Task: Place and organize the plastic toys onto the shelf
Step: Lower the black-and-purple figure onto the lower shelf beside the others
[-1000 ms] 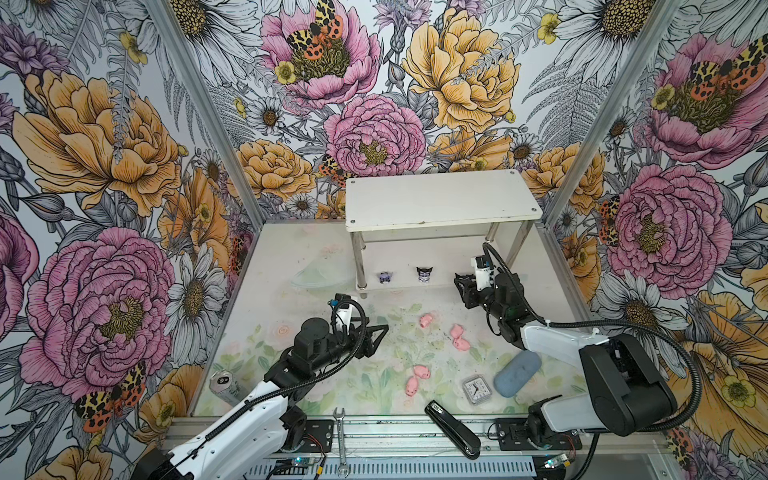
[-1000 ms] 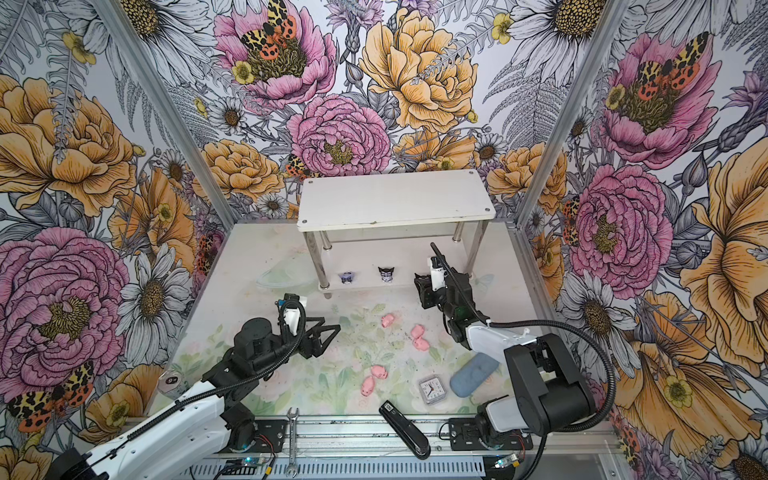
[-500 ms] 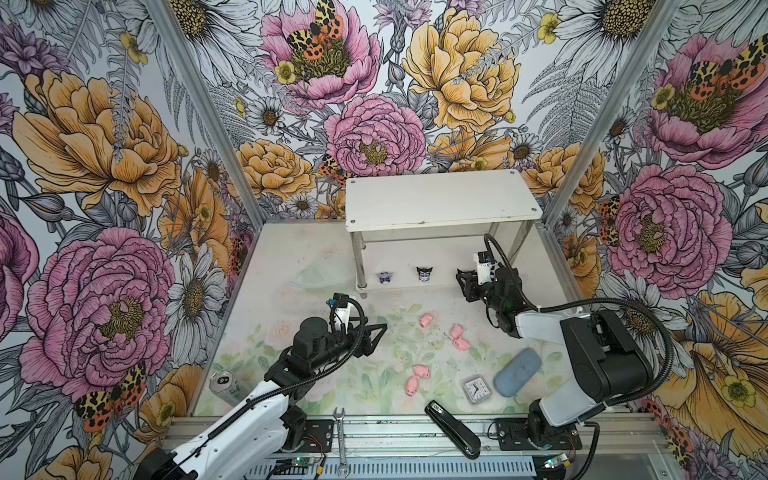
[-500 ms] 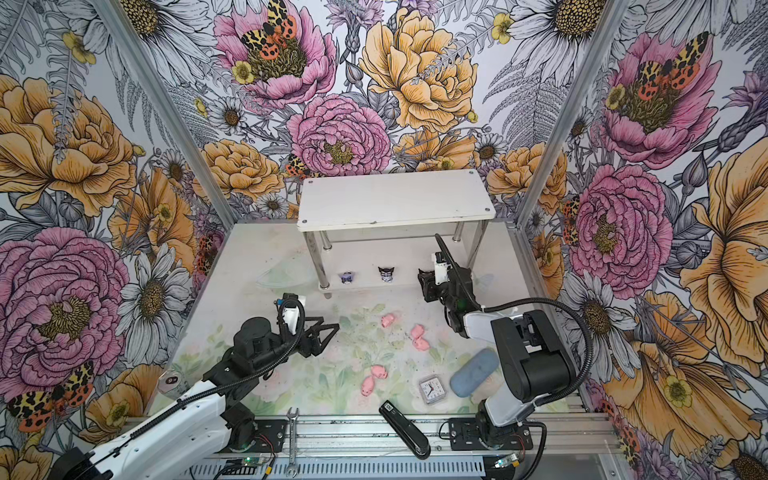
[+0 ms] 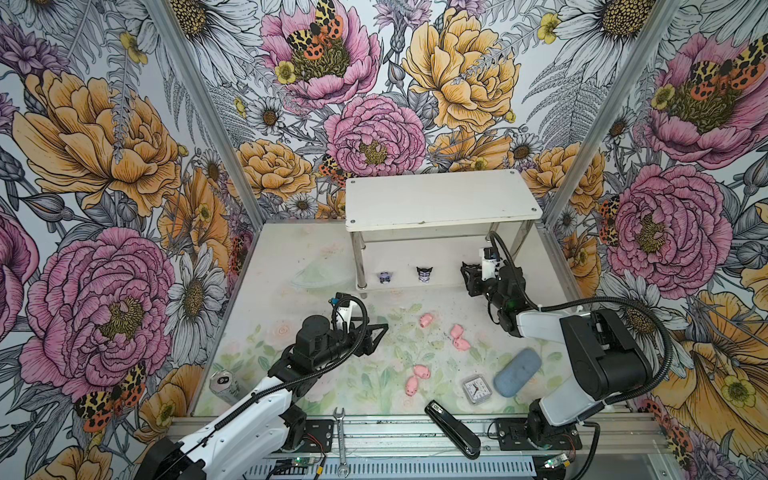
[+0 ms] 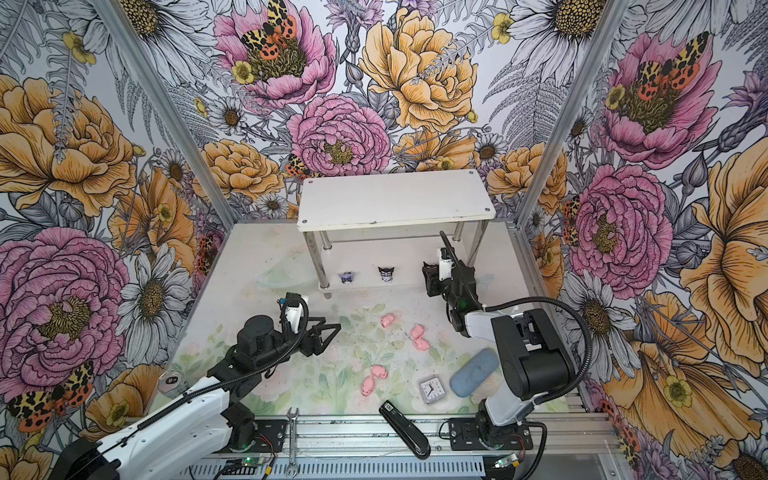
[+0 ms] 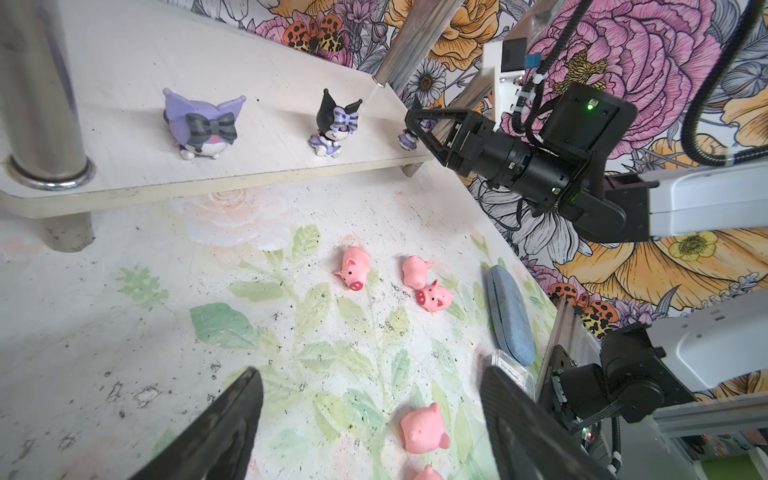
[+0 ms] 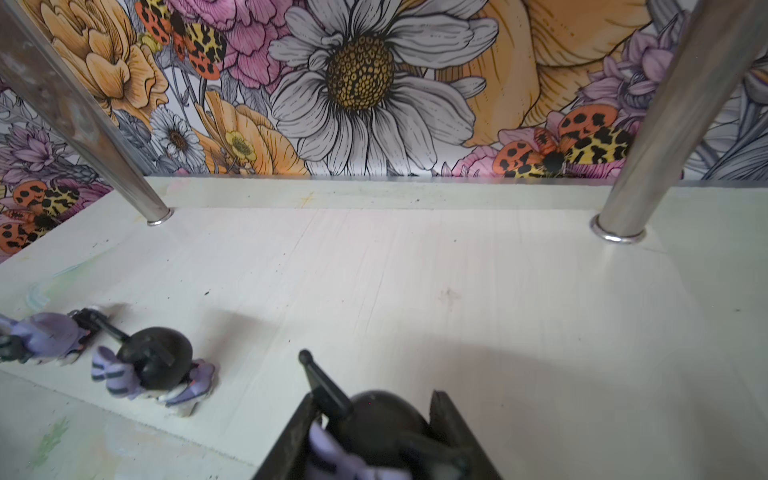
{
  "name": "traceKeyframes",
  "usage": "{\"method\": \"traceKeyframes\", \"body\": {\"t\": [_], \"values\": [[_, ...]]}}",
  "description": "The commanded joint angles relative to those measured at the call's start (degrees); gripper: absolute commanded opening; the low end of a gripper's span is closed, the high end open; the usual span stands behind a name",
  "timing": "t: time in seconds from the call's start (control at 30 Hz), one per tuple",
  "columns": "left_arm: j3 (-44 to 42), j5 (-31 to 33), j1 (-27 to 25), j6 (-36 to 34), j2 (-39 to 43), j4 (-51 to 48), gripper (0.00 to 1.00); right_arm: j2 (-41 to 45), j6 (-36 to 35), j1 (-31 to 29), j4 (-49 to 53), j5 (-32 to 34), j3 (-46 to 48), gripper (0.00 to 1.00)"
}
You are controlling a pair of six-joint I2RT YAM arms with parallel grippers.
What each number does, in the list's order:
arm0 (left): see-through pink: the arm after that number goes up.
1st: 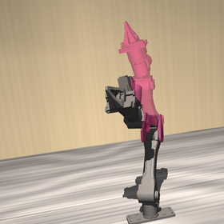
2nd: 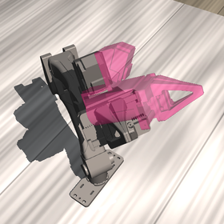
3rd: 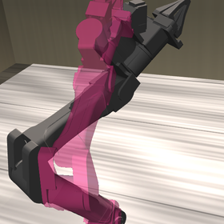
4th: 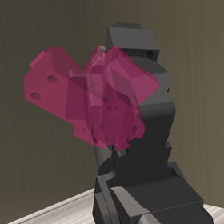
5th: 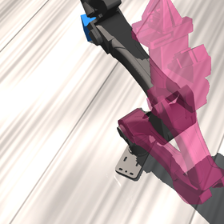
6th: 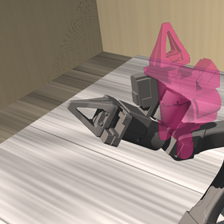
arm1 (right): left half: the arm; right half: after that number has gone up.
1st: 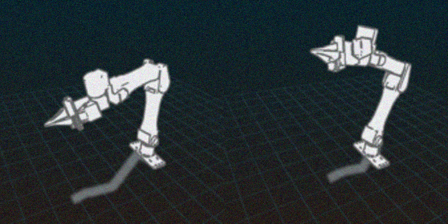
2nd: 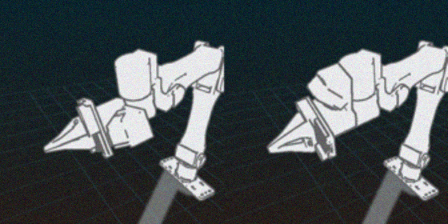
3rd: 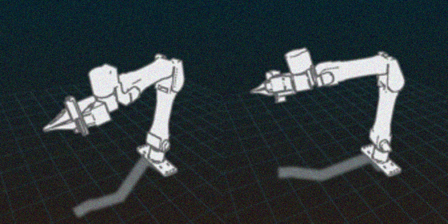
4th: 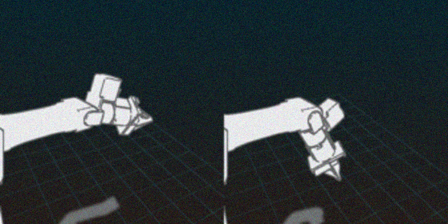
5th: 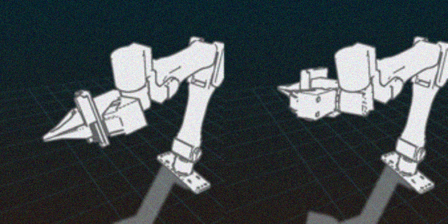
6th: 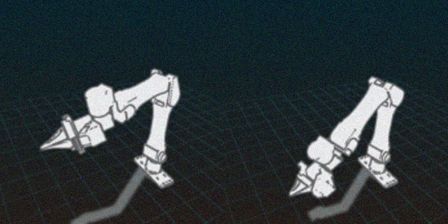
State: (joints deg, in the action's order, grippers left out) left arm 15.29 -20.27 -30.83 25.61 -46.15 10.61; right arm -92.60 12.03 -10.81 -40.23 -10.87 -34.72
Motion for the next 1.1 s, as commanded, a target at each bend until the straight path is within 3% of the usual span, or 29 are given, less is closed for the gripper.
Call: {"method": "traceKeyframes", "body": {"t": [0.0, 0.63, 0.97, 1.07], "values": [[-0.7, -1.36, 0.63, 0.48, 0.1, 2.18, 0.84, -1.82, 1.14, 0.2, -5.85, 2.0, -0.68, 0.26], [-1.04, -1.53, 0.68, 1.36, -0.12, 3.05, 0.84, -6.65, 7.89, 0.46, -8.2, -0.11, 2.21, 0.33], [-0.83, -2.17, 0.68, 1.6, -2.88, 5.1, 0.84, -4.36, 5.88, 0.35, -5.86, -0.01, 3.04, 0.37], [-0.71, -2.19, 0.69, 1.73, -3.5, 5.6, 0.84, -3.82, 5.22, 0.3, -3.79, -0.11, 2.65, 0.43]]}}
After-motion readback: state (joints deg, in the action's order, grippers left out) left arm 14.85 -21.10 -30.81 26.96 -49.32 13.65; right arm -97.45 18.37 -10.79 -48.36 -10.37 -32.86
